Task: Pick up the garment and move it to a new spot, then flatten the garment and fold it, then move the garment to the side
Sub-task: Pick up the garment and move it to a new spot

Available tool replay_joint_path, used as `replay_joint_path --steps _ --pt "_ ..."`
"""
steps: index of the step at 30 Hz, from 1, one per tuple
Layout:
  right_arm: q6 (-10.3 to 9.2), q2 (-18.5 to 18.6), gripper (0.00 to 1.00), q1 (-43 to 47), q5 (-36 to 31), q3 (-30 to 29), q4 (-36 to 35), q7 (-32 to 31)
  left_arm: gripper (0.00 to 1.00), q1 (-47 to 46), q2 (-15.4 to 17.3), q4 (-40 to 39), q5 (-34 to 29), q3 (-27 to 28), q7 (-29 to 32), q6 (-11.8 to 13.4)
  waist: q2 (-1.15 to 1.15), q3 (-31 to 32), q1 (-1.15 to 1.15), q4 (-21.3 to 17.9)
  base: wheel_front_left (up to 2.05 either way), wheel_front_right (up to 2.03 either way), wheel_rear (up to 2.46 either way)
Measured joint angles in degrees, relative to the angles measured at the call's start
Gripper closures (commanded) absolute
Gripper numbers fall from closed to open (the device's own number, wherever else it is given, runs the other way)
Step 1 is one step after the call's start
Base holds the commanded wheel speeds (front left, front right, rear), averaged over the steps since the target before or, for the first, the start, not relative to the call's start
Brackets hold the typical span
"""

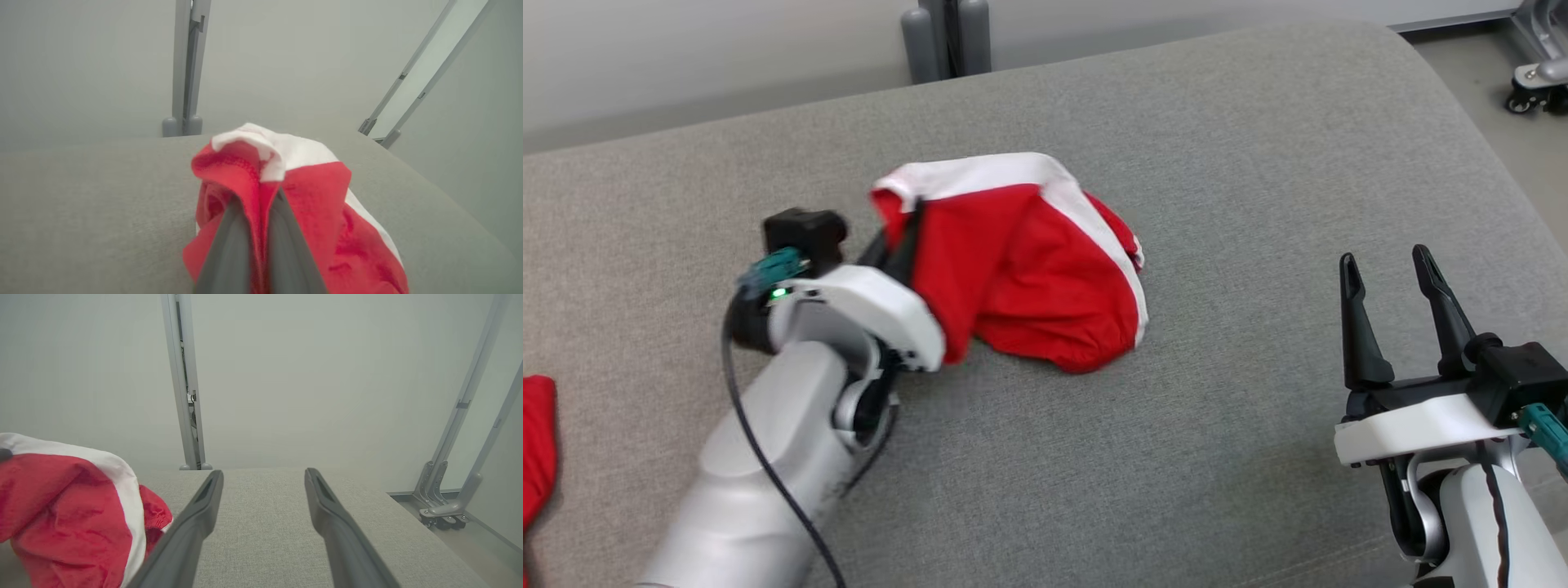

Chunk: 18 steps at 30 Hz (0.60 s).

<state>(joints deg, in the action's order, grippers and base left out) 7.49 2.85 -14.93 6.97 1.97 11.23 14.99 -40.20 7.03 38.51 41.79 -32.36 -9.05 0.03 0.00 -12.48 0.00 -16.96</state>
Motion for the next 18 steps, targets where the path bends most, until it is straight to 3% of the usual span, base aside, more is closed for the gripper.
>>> replay_joint_path --steps 6,7,8,9,18 --pt "0.00 -0.1 0.00 -0.3 -0.2 0.0 0.2 0.0 1.00 -2.0 1.1 10.7 -2.6 -0.5 -3.6 0.0 0.00 -0.8 0.00 1.5 0.00 0.00 0.00" --pt "0.00 0.0 0.00 -0.5 -0.3 0.0 0.3 0.0 0.75 -2.5 1.0 11.9 -2.8 -0.6 -4.1 0.0 0.00 -0.9 0.00 1.8 0.00 0.00 0.00" --pt "0.00 -0.1 0.00 -0.5 -0.3 0.1 0.3 0.0 0.33 -2.8 1.0 13.0 -3.0 -0.6 -4.5 0.0 0.00 -0.9 0.00 2.1 0.00 0.00 0.00" --pt "0.00 -0.1 0.00 -0.5 -0.4 0.2 0.4 0.0 0.00 -3.0 1.0 14.1 -3.3 -0.7 -4.7 0.1 0.00 -0.8 0.00 2.4 0.00 0.00 0.00" --pt "0.00 -0.1 0.00 -0.6 -0.9 0.4 0.7 0.0 0.00 -4.0 -0.5 18.8 -4.9 0.2 -5.9 1.5 0.00 0.8 0.00 4.8 0.00 0.00 0.00"
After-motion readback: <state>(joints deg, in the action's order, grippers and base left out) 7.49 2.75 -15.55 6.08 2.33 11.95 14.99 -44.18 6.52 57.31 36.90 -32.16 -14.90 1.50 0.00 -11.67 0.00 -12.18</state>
